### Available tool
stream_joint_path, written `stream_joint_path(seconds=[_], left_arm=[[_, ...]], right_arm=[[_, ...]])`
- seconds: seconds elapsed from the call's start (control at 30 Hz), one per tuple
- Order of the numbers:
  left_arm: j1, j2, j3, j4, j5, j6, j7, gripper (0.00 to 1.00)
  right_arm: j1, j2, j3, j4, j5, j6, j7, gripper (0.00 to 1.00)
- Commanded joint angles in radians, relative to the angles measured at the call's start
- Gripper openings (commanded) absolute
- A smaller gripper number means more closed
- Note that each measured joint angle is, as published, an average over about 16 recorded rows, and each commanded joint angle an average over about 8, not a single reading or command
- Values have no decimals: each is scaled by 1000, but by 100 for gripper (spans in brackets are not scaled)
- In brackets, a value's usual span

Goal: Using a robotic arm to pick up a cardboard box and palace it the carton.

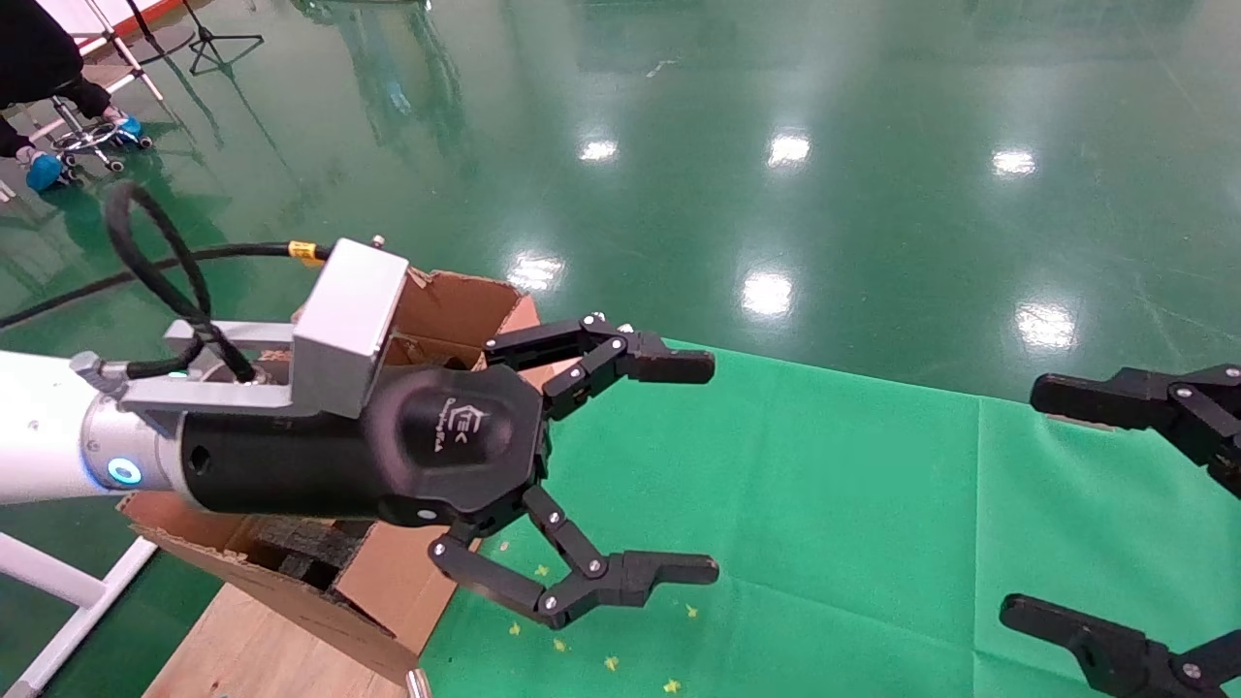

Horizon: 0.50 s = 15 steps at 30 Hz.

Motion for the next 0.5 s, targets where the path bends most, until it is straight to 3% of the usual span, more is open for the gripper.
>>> stream_joint_path(seconds=[0.03, 0.5], left_arm=[[0, 0, 0, 0, 0, 0, 0, 100], [0, 0, 0, 0, 0, 0, 0, 100]], right_arm=[[0, 0, 0, 0, 0, 0, 0, 100], [0, 0, 0, 0, 0, 0, 0, 100]])
